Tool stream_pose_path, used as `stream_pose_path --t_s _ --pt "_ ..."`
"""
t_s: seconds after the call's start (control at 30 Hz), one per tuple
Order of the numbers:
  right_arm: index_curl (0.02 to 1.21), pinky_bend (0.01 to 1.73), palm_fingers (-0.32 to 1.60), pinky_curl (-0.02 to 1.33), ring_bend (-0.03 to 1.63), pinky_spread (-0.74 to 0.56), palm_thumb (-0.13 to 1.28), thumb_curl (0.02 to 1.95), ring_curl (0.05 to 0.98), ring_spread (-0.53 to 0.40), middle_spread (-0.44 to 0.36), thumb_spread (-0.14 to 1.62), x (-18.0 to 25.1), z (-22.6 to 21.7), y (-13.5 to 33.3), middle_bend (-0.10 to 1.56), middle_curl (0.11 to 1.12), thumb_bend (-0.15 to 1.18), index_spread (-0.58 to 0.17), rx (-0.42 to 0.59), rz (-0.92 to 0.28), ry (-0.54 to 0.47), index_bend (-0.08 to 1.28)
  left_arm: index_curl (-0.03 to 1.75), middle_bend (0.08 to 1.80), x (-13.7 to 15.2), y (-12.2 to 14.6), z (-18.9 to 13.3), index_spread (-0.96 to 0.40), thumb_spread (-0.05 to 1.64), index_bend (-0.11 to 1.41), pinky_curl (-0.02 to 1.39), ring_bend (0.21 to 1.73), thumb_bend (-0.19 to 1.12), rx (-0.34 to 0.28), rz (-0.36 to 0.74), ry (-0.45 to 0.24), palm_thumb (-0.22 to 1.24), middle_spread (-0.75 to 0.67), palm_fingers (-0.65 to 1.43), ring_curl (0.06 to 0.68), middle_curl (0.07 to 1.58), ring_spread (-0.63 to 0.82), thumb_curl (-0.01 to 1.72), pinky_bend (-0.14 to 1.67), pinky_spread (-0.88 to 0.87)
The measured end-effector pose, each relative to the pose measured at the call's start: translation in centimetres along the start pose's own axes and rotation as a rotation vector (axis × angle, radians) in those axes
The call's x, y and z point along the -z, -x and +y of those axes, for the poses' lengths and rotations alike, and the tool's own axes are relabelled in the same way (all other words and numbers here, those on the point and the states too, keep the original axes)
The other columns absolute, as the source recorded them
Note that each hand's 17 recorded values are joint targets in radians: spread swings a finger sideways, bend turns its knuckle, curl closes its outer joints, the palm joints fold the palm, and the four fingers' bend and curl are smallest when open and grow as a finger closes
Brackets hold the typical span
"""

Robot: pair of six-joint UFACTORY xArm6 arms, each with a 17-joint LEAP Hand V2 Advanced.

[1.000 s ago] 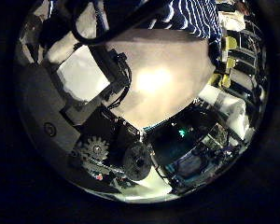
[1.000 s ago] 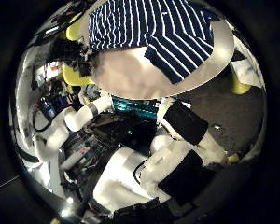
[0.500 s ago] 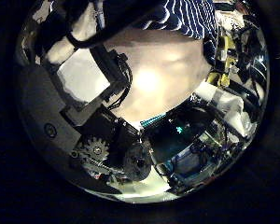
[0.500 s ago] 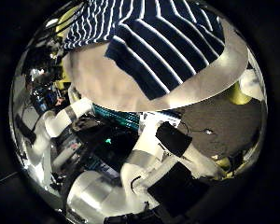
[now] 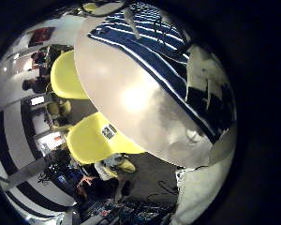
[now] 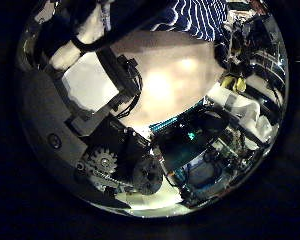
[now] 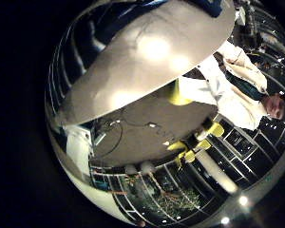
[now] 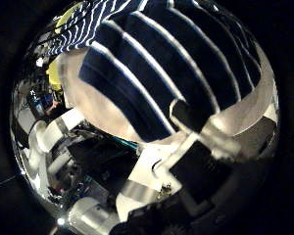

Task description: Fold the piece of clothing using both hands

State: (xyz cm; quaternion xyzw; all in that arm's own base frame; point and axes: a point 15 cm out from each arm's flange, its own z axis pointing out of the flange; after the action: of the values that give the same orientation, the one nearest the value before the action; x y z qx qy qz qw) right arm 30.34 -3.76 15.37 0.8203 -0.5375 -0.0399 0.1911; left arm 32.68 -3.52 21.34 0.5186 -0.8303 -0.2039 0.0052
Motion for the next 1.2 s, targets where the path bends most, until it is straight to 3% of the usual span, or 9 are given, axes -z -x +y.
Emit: stream_pose_path --t_s 0.07,0.13,0.2,0.3,0.53,0.87,1.1,1.2 --pt "0.26 0.79 0.92 0.36 0.91 -0.31 0.86 0.42 0.392 -0.292 -0.245 0.98 -0.1 0.0 -0.1 0.41 0.47 0.0 -0.4 0.0 0.023 -0.03 0.17 1.41 0.87 0.1 0.1 0.0 -0.72 1.14 0.23 0.64 1.32 -0.01 -0.002 0.002 -0.003 0.8 -0.64 0.97 0.516 1.05 -0.48 0.62 1.05 -0.68" --pt "0.31 0.89 1.13 0.41 0.94 -0.34 0.9 0.43 0.432 -0.316 -0.29 0.96 -0.2 0.2 -0.1 0.53 0.54 0.0 -0.443 0.003 0.039 -0.053 0.26 1.42 0.87 0.3 0.2 0.0 -0.72 1.14 0.22 0.64 1.32 -0.01 -0.001 0.002 -0.007 0.8 -0.64 0.98 0.516 1.06 -0.48 0.62 1.04 -0.68" --pt "0.36 0.95 1.18 0.46 0.99 -0.35 0.93 0.44 0.471 -0.32 -0.312 0.95 -0.2 0.0 -0.1 0.61 0.59 0.0 -0.461 0.005 0.048 -0.082 0.35 1.43 0.86 0.5 0.4 0.0 -0.72 1.14 0.21 0.64 1.32 -0.01 -0.001 0.003 -0.008 0.8 -0.64 0.98 0.515 1.06 -0.48 0.62 1.04 -0.68" --pt "0.48 1.04 1.26 0.53 1.07 -0.33 0.98 0.47 0.531 -0.322 -0.318 0.94 0.5 -1.0 -0.4 0.79 0.69 0.0 -0.484 0.002 0.059 -0.138 0.59 1.45 0.85 0.9 0.6 -0.1 -0.71 1.14 0.2 0.64 1.31 -0.01 -0.001 0.01 -0.013 0.8 -0.65 0.98 0.515 1.07 -0.48 0.62 1.03 -0.68" --pt "0.72 1.2 1.07 0.7 1.25 -0.28 1.05 0.54 0.665 -0.314 -0.288 1.03 1.7 -1.7 -1.9 1.08 0.87 0.01 -0.435 -0.033 0.062 -0.218 0.96 1.49 0.84 1.0 0.4 0.6 -0.69 1.14 0.19 0.65 1.31 -0.01 -0.013 0.026 -0.011 0.79 -0.66 0.99 0.514 1.08 -0.48 0.63 1.02 -0.69" --pt "0.86 1.27 0.96 0.89 1.37 -0.24 1.05 0.62 0.774 -0.288 -0.247 1.11 5.0 0.6 -3.6 1.21 0.95 -0.01 -0.369 -0.088 0.059 -0.275 1.07 1.52 0.82 1.4 1.2 2.3 -0.66 1.14 0.18 0.65 1.3 -0.01 -0.016 0.038 -0.01 0.79 -0.67 1.0 0.515 1.09 -0.49 0.63 1.01 -0.69" --pt "0.91 1.28 0.93 0.98 1.4 -0.23 1.04 0.66 0.807 -0.274 -0.226 1.13 8.0 2.8 -1.9 1.25 0.97 -0.01 -0.344 -0.097 -0.029 -0.337 1.1 1.53 0.8 2.3 1.4 5.5 -0.64 1.14 0.18 0.66 1.29 -0.01 -0.056 0.073 0.025 0.78 -0.67 1.0 0.516 1.1 -0.49 0.63 1.0 -0.7" --pt "0.93 1.28 0.92 1.03 1.41 -0.22 1.04 0.67 0.819 -0.268 -0.218 1.13 10.7 3.0 -2.0 1.27 0.97 -0.01 -0.334 -0.112 -0.044 -0.382 1.1 1.54 0.8 3.4 1.6 6.6 -0.62 1.14 0.18 0.66 1.29 -0.01 -0.029 0.116 -0.005 0.77 -0.67 1.0 0.517 1.1 -0.49 0.63 1.0 -0.7"
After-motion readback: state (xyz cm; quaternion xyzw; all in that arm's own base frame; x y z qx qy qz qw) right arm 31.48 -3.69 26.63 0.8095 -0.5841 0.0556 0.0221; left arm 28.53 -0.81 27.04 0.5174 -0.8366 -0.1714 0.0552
